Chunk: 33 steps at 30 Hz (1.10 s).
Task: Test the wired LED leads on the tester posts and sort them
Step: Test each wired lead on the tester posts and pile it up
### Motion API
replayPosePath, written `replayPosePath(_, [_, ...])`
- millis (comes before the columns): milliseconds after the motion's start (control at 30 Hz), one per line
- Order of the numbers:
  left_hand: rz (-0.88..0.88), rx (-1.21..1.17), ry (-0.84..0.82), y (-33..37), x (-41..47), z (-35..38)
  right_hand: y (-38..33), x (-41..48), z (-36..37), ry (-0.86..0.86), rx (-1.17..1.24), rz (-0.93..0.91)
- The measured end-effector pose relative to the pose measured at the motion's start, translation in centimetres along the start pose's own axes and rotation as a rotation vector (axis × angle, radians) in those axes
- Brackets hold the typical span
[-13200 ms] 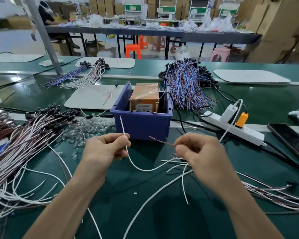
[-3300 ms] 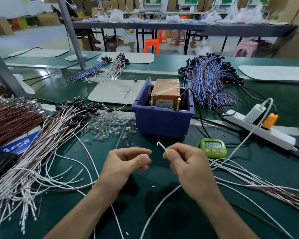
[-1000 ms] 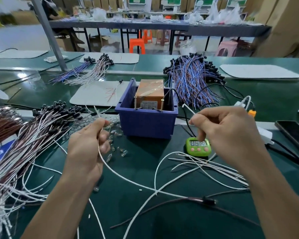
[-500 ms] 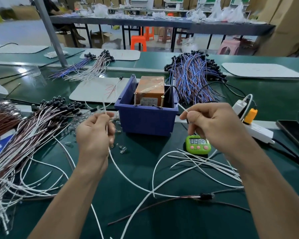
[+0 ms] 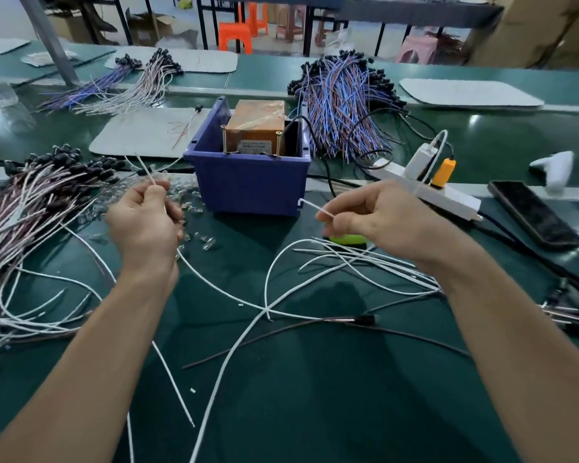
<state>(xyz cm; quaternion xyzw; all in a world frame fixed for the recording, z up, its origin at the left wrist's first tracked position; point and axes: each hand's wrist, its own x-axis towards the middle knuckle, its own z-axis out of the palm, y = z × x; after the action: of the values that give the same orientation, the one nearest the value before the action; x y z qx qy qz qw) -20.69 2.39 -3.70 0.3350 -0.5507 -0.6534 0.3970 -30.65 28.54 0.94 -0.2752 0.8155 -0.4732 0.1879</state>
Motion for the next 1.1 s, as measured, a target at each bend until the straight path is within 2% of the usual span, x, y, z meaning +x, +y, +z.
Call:
replayPosePath(67, [0.0,0.031,0.002,-0.3,-0.1,0.2,0.6,-0.6,0.3,-0.003,-0.091,0.009])
replayPosePath(233, [-0.007,-0.012,-0.009,-0.7,0.2,0.0,2.8,-3.9,0.1,0.169,-0.343,0.006])
replayPosePath(467, [-0.079,-0.137,0.092,-0.5,2.5,-1.4,6.0,-9.3,0.4,0.012,-0.485,0.098])
replayPosePath(700, [-0.162,-0.18,0.126,-0.5,3.3,-2.0,7.0,-9.5,0.4,0.178,-0.523,0.142])
replayPosePath(800, [-0.155,-0.159,0.128,-0.6,3.3,-1.9,6.4,-9.1,0.9,0.313,-0.722,0.172])
replayPosePath(900, [-0.142,-0.149,0.131,-0.6,3.3,-1.7,5.1,-8.2,2.6,0.447,-0.697,0.033])
replayPosePath(967, [-0.131,-0.148,0.13,-0.7,3.3,-1.6,3.7,-7.3,4.2,0.398,-0.592,-0.057])
replayPosePath(1033, [-0.13,-0.143,0.121,-0.8,3.2,-1.5,2.5,-6.2,5.8,0.273,-0.526,-0.09])
replayPosePath(1100, [-0.125,-0.144,0.114,-0.9,3.3,-1.6,1.5,-5.0,7.2,0.148,-0.559,-0.098])
